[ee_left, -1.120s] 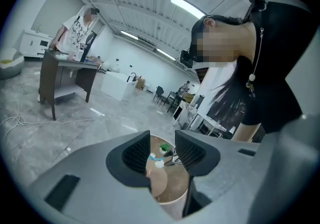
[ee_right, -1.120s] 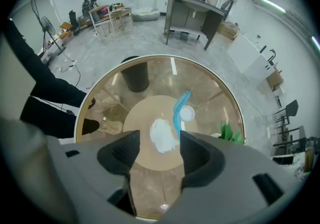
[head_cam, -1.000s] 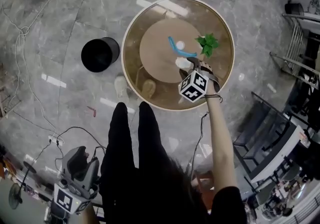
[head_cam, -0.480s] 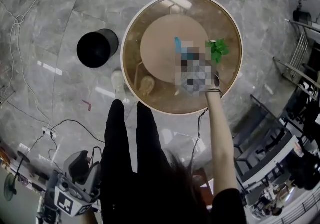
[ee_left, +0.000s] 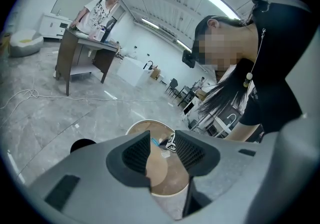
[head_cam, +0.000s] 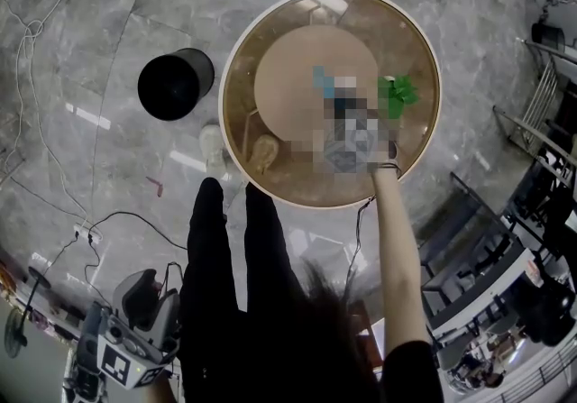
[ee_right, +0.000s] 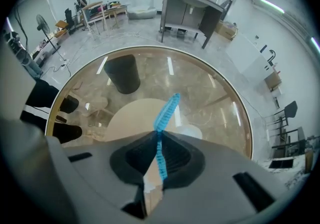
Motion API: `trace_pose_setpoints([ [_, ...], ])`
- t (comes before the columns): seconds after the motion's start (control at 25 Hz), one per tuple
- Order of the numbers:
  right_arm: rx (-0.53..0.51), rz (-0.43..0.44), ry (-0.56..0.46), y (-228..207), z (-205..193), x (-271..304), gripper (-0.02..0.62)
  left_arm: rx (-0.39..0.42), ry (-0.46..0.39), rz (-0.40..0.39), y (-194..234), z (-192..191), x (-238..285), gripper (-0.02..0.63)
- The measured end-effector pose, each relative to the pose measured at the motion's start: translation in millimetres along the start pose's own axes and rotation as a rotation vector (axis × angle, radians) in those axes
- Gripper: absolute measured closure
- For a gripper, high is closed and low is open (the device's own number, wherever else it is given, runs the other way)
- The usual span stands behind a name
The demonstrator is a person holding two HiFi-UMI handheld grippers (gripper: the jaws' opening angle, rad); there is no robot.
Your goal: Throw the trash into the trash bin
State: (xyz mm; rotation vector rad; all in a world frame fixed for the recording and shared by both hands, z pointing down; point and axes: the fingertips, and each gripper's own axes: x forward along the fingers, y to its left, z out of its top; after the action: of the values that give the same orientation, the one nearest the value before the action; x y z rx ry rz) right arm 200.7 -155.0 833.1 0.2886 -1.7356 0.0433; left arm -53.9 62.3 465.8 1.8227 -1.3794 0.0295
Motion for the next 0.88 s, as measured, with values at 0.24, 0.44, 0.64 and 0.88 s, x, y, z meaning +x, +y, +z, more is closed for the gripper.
trace_pose_setpoints([
  [0.24, -0.016, -0.035, -0.058, 2.2, 21.7, -35.4, 0.568, 0.003, -0.013, 0.003, -1.2, -3.5, -11.1, 0.451],
  [0.44, -0.053, -0.046, -0.152, 22.2, 72.6, -75.1, 0.568, 0.002, -0.051, 0.013, 0.0, 1.9, -26.8, 0.451],
  [0.64, -0.149, -0.019, -0.269, 62.3, 157.1, -94.3, 0.568, 0.002, -0.116, 0.059, 12.1, 9.7, -55.1, 0.451],
  [0.88, -0.282, 0.06, -0.381, 119.3, 262.5, -96.9, 0.568, -0.026, -0.182, 0.157, 34.6, 13.8, -101.8, 0.451],
])
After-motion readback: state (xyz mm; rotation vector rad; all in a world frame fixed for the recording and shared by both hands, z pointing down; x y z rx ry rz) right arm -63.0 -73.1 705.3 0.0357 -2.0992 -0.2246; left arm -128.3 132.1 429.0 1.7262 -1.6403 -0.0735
